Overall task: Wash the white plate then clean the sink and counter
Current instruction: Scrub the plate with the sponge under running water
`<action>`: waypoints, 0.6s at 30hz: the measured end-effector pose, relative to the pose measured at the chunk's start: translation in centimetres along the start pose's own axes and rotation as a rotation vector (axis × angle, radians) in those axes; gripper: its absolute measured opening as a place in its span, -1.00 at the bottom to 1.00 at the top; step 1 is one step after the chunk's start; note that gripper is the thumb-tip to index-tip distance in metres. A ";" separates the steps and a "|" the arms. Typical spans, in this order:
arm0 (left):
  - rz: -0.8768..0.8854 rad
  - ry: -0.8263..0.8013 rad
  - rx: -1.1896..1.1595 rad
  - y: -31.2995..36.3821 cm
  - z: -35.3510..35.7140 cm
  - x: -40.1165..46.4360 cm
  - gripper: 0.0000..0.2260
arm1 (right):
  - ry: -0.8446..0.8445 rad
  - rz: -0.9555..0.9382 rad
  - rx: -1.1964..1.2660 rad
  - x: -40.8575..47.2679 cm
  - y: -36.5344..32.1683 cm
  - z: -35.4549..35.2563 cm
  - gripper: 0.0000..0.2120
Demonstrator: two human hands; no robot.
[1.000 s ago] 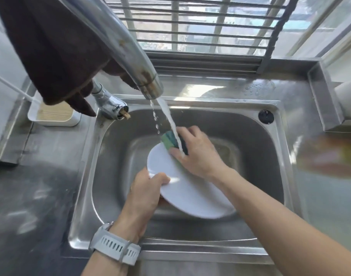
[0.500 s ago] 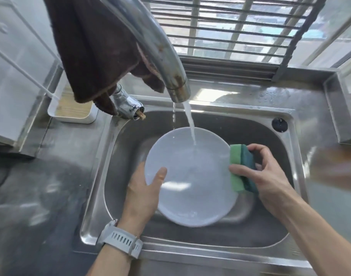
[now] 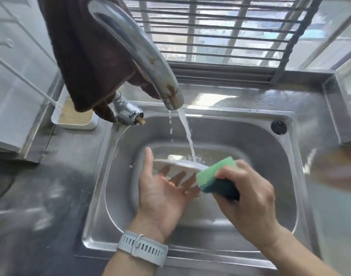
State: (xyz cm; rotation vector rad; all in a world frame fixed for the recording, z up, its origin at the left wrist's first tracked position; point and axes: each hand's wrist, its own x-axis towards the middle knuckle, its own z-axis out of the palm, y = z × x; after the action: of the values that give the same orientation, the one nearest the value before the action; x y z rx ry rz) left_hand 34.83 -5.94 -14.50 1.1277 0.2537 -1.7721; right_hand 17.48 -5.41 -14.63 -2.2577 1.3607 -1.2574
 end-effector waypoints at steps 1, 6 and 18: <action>0.017 -0.009 0.009 0.0 0.4 0.0 -0.33 | -0.056 -0.056 -0.004 -0.3 0.2 -0.1 -0.66; 0.037 0.096 0.098 -0.6 0.2 0.6 -0.67 | -0.384 0.090 0.105 -1.7 -0.2 -1.3 -0.41; 0.262 0.233 0.456 -2.7 0.6 -0.4 -0.48 | -0.358 0.350 0.127 2.3 -0.7 4.6 -0.49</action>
State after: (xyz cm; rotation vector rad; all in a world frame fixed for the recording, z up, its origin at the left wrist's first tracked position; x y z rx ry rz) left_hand 32.36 -4.72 -14.67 1.6155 -0.1672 -1.5006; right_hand 21.84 -7.96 -15.75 -1.9315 1.4102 -0.7599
